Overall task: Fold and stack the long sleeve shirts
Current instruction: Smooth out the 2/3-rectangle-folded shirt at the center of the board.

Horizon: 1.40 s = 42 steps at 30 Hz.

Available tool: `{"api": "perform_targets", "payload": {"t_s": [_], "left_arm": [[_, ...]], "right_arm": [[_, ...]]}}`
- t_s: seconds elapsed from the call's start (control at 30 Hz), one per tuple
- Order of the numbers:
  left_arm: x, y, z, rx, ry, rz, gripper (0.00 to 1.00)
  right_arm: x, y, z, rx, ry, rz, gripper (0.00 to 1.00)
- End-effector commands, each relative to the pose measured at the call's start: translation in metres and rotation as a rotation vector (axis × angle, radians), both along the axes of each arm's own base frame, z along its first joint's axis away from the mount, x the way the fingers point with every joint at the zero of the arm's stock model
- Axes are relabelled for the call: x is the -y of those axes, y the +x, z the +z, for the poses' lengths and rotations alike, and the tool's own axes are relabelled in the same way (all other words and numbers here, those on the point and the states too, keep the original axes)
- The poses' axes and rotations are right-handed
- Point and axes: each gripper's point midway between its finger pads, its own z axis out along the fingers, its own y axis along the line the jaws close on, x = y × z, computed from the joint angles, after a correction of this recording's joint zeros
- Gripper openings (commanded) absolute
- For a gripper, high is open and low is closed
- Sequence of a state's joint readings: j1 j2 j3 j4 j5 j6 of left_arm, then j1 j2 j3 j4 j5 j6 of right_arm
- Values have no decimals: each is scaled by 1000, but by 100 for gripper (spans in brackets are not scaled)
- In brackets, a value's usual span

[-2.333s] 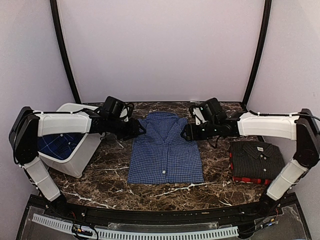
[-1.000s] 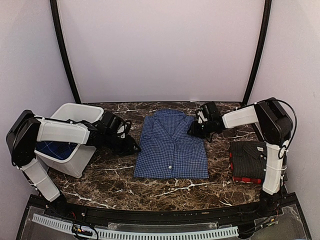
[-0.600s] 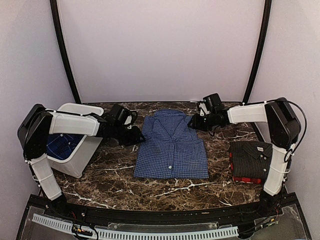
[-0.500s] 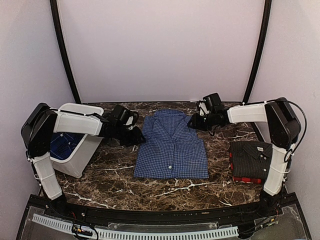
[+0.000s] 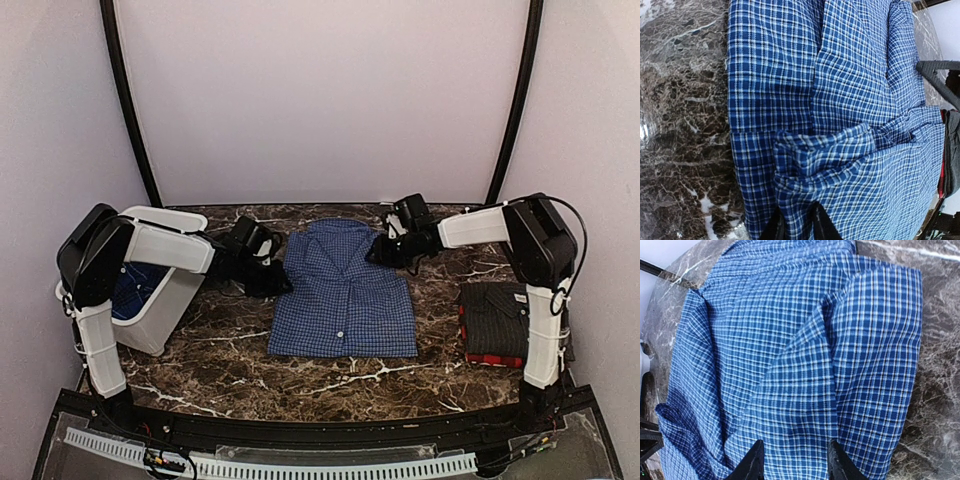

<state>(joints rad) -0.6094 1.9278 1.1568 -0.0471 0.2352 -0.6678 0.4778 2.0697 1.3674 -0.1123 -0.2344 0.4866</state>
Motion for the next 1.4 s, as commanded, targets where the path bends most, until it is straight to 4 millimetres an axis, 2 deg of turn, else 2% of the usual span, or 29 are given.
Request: {"api": "perform_targets", "payload": {"t_s": [0.0,0.3,0.47,0.67,0.77,0.83,0.9,0.97,1.03,1.13,1.23,1.37], "left_arm": [[6,6,17,39,-49,-7,15],[1,4,26,78,-58,8,2],[-20,2,17,69,17,80,0],[-29,1,3,41,56,108,0],[-25,3,0,35,47,98,0],[-24,3,0,34,45,91,0],[-23,5,2,37,46,89,6],[-22,5,6,42,42,83,12],[-22,6,12,51,41,81,25],[-26,7,22,66,59,87,35],[-31,6,39,91,65,94,45],[-34,-6,54,95,49,69,49]], "right_arm": [[-3,7,-6,-1,6,6,40],[13,5,-25,-41,-32,-40,39],[20,5,-31,-57,-42,-58,39],[22,7,-34,-63,-46,-64,39],[20,8,-30,-58,-43,-53,39],[18,9,-23,-47,-42,-42,40],[18,11,-8,-21,-44,-33,41],[19,12,10,13,-45,-29,44],[22,13,33,57,-46,-29,47],[28,8,58,100,-53,-32,50],[34,-6,74,117,-46,-29,52],[45,-37,80,107,-39,-22,52]]}}
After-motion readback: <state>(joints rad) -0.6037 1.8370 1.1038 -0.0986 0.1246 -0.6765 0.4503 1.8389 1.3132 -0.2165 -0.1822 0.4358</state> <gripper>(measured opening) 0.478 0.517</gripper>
